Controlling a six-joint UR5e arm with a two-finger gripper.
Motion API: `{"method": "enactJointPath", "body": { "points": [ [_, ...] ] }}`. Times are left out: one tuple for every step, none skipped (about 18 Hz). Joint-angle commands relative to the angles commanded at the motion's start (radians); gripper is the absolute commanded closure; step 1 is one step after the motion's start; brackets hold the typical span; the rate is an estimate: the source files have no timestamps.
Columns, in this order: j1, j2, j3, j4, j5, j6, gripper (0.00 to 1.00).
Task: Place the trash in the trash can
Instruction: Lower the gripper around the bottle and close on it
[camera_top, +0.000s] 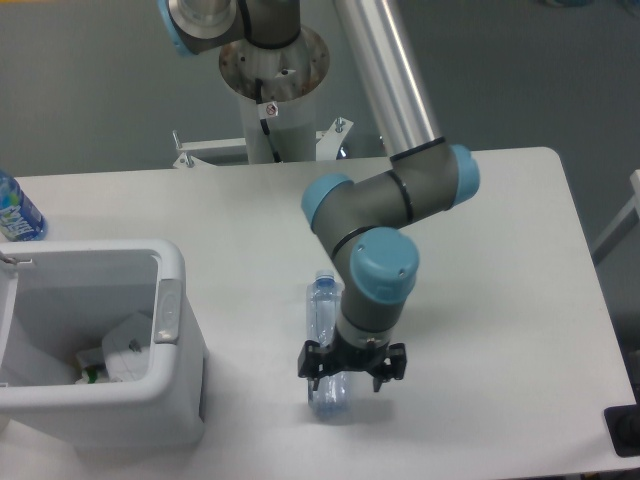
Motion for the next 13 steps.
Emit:
{"method": "enactJointPath", "body": {
  "points": [
    [0.000,-0.005,0.000,0.002,0.002,0.002,0.00],
    [-0.002,-0.014,0.000,0.005,0.008,0.002,0.00],
    [-0.005,-0.014,0.000,0.005,0.018,0.000,0.00],
    [-0.008,-0.014,0.000,0.005,0.026,0.000,0.00],
    [-0.008,-0.015,0.000,0.005,0.026,-0.002,0.00],
    [-0.009,-0.020,0.000,0.006,0.028,-0.002,0.00],
    [-0.009,-0.020,0.000,0.005,0.028,-0.003,0.06],
    [-0.011,-0.017,0.000,0.005,0.028,-0.009,0.18],
    [-0.012,-0.011,-0.002,0.005,0.028,-0.011,0.33],
    [-0.014,-0.011,-0.002,0.005,0.028,-0.011,0.40],
    [-0.014,-0.011,-0.002,0.003,0.029,-0.011,0.48],
    [-0.014,-0.011,-0.002,0.003,0.029,-0.011,0.49],
    [-0.014,-0.009,-0.002,0.003,0.029,-0.011,0.49]
  ]
}}
